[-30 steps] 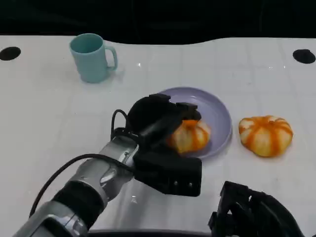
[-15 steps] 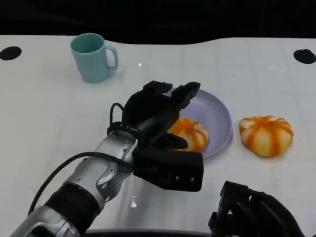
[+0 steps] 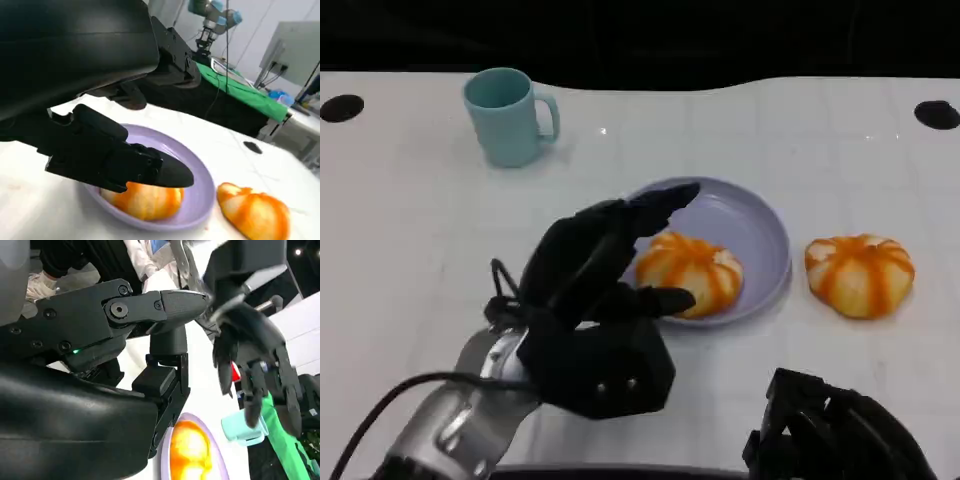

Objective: Grasp the bread from the table and place it into the plate.

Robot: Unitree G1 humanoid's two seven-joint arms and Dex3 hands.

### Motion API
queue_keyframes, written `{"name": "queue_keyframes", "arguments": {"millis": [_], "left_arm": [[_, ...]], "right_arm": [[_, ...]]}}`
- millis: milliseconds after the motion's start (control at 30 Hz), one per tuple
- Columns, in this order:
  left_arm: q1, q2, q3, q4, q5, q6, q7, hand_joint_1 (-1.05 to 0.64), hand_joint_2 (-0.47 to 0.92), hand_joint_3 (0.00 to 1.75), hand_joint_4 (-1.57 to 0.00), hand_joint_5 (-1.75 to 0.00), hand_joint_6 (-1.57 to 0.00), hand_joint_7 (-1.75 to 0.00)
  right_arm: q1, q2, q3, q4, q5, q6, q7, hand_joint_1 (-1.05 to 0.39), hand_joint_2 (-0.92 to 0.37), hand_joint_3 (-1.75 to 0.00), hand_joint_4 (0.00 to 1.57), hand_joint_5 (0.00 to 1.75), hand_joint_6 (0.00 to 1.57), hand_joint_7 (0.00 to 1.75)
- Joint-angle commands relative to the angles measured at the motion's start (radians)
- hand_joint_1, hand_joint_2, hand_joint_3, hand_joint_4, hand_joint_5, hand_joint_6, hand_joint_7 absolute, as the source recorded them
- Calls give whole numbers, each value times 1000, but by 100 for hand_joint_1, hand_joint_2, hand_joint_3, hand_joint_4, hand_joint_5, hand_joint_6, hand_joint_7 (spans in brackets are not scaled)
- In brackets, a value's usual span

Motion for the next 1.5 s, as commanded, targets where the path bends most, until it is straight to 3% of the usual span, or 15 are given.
{"name": "queue_keyframes", "arguments": {"millis": [33, 100, 167, 267, 367, 667, 967, 1500], "left_arm": [[90, -2, 76, -22, -212, -134, -100, -47, 92, 12, -42, -108, -64, -21], [125, -14, 105, -23, -311, -168, -155, -44, 92, 10, -42, -124, -60, -50], [159, -26, 129, -24, -391, -198, -203, -42, 92, 6, -48, -147, -46, -102], [216, -39, 165, -33, -507, -232, -279, -38, 92, 4, -51, -170, -37, -148], [277, -45, 193, -71, -599, -210, -349, -37, 92, 6, -56, -174, -38, -165], [450, -69, 239, -234, -838, -7, -504, -35, 88, 4, -69, -175, -50, -175], [550, -87, 260, -284, -871, 71, -562, -26, 91, 5, -68, -175, -48, -175], [552, -114, 298, -257, -895, 130, -644, -27, 88, 5, -68, -175, -50, -175]], "right_arm": [[15, -10, -5, -16, 8, -6, 5, -70, -92, -26, 85, 159, 76, 135], [19, -11, -4, -24, 7, -3, 1, -70, -92, -26, 85, 159, 76, 135], [22, -12, -2, -30, 7, 1, -2, -70, -92, -26, 84, 159, 76, 136], [21, -11, -2, -30, 6, 0, -1, -70, -92, -26, 84, 159, 76, 137], [22, -12, -1, -32, 3, 1, -2, -70, -92, -26, 84, 159, 76, 136], [21, -12, 0, -35, 4, 1, -3, -70, -92, -26, 85, 159, 76, 137], [26, -20, -5, -40, 8, 8, -1, -70, -92, -25, 86, 158, 76, 136], [17, -37, -20, -25, 11, 1, 12, -70, -92, -26, 85, 159, 76, 137]]}}
